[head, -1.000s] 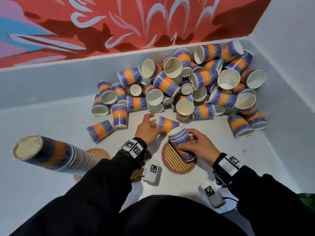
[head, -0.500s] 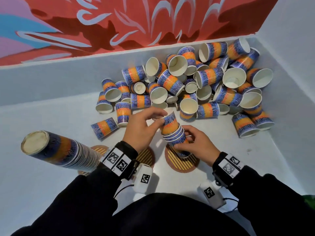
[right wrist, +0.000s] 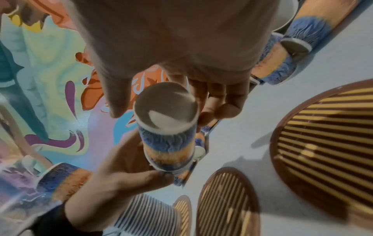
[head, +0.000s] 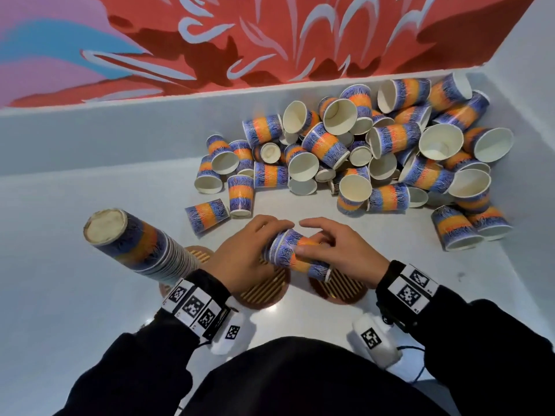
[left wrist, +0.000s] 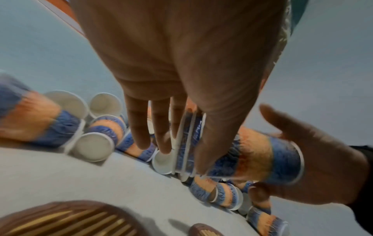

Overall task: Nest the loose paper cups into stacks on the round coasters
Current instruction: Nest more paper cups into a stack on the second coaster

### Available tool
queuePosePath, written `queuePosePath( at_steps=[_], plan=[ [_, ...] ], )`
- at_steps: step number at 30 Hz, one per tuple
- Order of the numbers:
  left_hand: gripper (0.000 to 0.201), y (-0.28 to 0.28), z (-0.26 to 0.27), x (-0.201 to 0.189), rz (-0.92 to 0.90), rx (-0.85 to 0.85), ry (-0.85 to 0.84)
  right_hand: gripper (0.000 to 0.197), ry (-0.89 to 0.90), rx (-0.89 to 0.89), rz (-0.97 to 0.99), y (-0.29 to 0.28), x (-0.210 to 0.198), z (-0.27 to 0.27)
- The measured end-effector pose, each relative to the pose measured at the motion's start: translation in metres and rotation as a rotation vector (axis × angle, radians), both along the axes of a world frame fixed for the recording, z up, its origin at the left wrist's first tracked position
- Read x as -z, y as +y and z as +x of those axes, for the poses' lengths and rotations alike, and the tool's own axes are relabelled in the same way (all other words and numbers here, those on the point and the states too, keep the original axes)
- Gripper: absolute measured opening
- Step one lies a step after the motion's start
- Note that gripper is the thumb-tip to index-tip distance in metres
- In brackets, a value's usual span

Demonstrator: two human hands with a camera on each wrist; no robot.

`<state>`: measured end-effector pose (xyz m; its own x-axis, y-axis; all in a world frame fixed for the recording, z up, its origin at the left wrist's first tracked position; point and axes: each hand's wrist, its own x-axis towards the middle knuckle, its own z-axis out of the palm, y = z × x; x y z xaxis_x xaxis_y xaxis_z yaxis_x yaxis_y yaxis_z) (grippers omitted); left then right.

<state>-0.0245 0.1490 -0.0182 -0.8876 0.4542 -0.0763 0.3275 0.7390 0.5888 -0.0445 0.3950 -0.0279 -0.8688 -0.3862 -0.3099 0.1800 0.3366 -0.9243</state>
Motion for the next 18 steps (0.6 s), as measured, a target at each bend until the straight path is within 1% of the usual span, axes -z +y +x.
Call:
queuePosePath(
  at_steps=[3, 6, 10, 13, 18],
  plan=[
    [0.075, -0.022, 0.010, 0.016, 0.090, -0.131, -0.003, 0.078, -0.007, -0.001, -0.059, -0.011, -0.007, 0.003],
    [0.068, -0.038, 0.020, 0.035, 0.119, -0.221, -0.050, 0.074, -0.003, -0.033, -0.072, -0.020, -0.013, 0.008],
    [0.067, -0.046, 0.030, 0.062, 0.144, -0.293, -0.142, 0.064, 0.104, -0.105, 0.077, -0.040, -0.010, 0.014],
    [0.077, -0.049, 0.034, 0.073, 0.126, -0.306, -0.209, 0.061, 0.112, -0.108, 0.142, -0.052, -0.006, 0.017],
    [0.095, -0.053, 0.036, 0.082, 0.138, -0.289, -0.262, 0.074, 0.139, -0.168, 0.222, -0.058, 0.000, 0.021]
  ],
)
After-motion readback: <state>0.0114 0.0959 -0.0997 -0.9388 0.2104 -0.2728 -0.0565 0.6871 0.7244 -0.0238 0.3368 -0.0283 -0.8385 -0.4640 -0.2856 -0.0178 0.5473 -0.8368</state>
